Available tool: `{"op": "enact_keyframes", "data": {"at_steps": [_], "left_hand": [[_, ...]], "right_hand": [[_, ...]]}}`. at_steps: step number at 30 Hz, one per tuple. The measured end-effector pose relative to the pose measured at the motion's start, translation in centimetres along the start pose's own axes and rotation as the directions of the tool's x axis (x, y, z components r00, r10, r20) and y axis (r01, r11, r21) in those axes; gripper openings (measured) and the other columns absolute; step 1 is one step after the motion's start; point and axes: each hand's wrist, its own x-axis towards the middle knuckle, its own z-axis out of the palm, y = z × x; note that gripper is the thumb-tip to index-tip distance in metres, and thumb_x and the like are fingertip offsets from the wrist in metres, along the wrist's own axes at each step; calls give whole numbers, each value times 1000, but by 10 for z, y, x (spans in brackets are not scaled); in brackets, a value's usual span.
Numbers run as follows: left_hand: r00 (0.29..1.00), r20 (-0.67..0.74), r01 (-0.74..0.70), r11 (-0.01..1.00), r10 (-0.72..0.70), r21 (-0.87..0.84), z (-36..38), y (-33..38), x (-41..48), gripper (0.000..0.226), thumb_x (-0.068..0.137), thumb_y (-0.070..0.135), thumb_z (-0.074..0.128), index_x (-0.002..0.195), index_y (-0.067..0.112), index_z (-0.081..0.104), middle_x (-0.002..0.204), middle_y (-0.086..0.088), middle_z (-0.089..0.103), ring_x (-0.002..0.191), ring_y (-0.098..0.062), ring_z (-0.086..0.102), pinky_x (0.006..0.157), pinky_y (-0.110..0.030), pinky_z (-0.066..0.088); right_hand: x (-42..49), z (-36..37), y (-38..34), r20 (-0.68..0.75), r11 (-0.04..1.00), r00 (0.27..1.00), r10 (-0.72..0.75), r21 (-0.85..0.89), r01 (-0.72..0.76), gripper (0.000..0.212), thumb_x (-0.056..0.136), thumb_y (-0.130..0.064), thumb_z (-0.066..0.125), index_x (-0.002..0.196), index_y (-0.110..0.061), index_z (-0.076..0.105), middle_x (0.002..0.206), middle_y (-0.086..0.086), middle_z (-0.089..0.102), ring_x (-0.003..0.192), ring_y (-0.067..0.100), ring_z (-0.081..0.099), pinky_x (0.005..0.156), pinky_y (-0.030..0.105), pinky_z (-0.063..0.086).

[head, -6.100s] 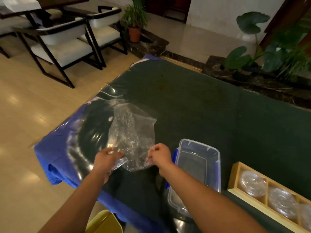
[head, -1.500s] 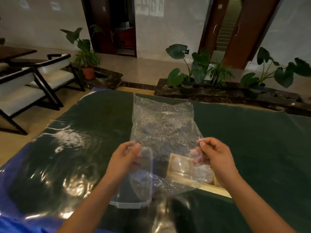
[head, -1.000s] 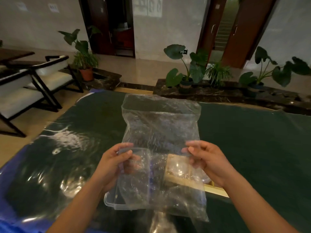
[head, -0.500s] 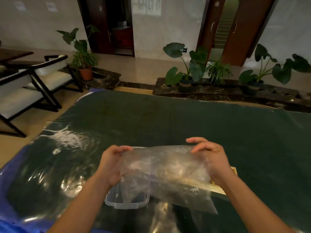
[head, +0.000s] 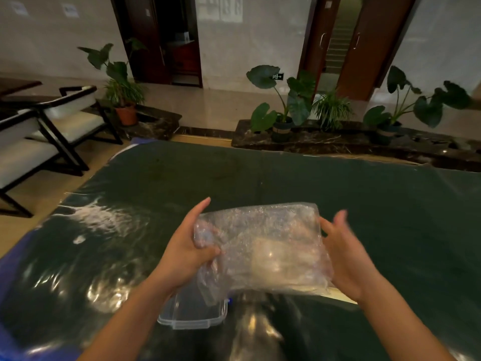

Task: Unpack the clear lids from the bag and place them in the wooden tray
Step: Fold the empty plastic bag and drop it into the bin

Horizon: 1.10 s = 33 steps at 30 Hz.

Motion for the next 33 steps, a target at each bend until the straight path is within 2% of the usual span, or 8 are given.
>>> {"op": "enact_keyframes", "data": {"at_steps": [3, 6, 11, 15, 20, 25, 30, 33], "left_hand": [[998, -32, -48, 999, 49, 26, -1, 5, 2, 107, 78, -15, 76, 143, 62, 41, 129, 22, 64, 80, -52, 68, 69, -58, 63], [991, -126, 33, 986, -54, -163, 1, 8, 2, 111, 71, -5, 86, 150, 55, 34, 113, -7, 73, 91, -41, 75, 75, -58, 63], [901, 178, 425, 888, -396, -174, 8, 3, -14, 82, 69, 25, 90, 140, 26, 48, 116, -8, 77, 103, -29, 76, 88, -52, 62], [912, 95, 404, 914, -398, -50, 10, -3, -14, 31, 88, -1, 73, 117, 7, 68, 90, -13, 80, 77, -29, 75, 72, -43, 62], [940, -10, 340, 937, -340, 83, 0, -7, -14, 13, 91, 2, 72, 103, 5, 71, 59, -5, 69, 43, -11, 51, 42, -24, 41], [960, 19, 268, 936, -280, 229, -8, -7, -15, 33, 89, 13, 76, 119, 21, 64, 91, -8, 81, 83, -27, 78, 78, -45, 64], [960, -275, 36, 947, 57, 321, -13, 15, -8, 92, 79, 30, 85, 154, 37, 32, 139, 3, 52, 127, -16, 52, 98, -33, 45], [991, 97, -133, 759, 92, 637, -5, 41, 6, 111, 72, 59, 82, 160, 38, 16, 159, 10, 34, 144, -11, 33, 115, -36, 34]], "right_hand": [[-1, 6, 16, -53, 931, 998, -17, -365, -3, 35, 88, -17, 75, 121, -8, 66, 111, 15, 76, 99, 34, 74, 84, 49, 61], [1, 7, 22, -271, 918, 950, -152, -396, 34, 15, 86, 5, 69, 101, 1, 69, 84, 17, 77, 67, 29, 73, 65, 41, 62], [5, 6, 19, -345, 887, 897, -275, -451, 99, 16, 89, 4, 67, 101, -7, 70, 84, 17, 77, 66, 27, 70, 62, 40, 62], [4, 8, 18, -298, 779, 883, -363, -618, 112, 15, 92, -2, 66, 96, -17, 68, 76, 11, 75, 53, 22, 65, 50, 36, 58], [6, 9, 17, -261, 653, 827, -497, -741, 158, 13, 93, -11, 68, 91, -24, 67, 68, 15, 69, 43, 20, 58, 42, 34, 50], [5, 15, 15, -229, 644, 843, -487, -746, 169, 12, 93, -11, 68, 92, -23, 67, 67, 14, 68, 47, 17, 59, 49, 42, 55], [0, 19, 1, -85, 550, 896, -437, -813, 191, 27, 88, -5, 74, 100, -29, 68, 75, 13, 71, 50, 21, 63, 53, 45, 57], [2, 32, -6, 49, 463, 942, -332, -862, 208, 32, 83, -10, 80, 102, -33, 68, 83, 9, 73, 63, 21, 70, 56, 41, 61]]}}
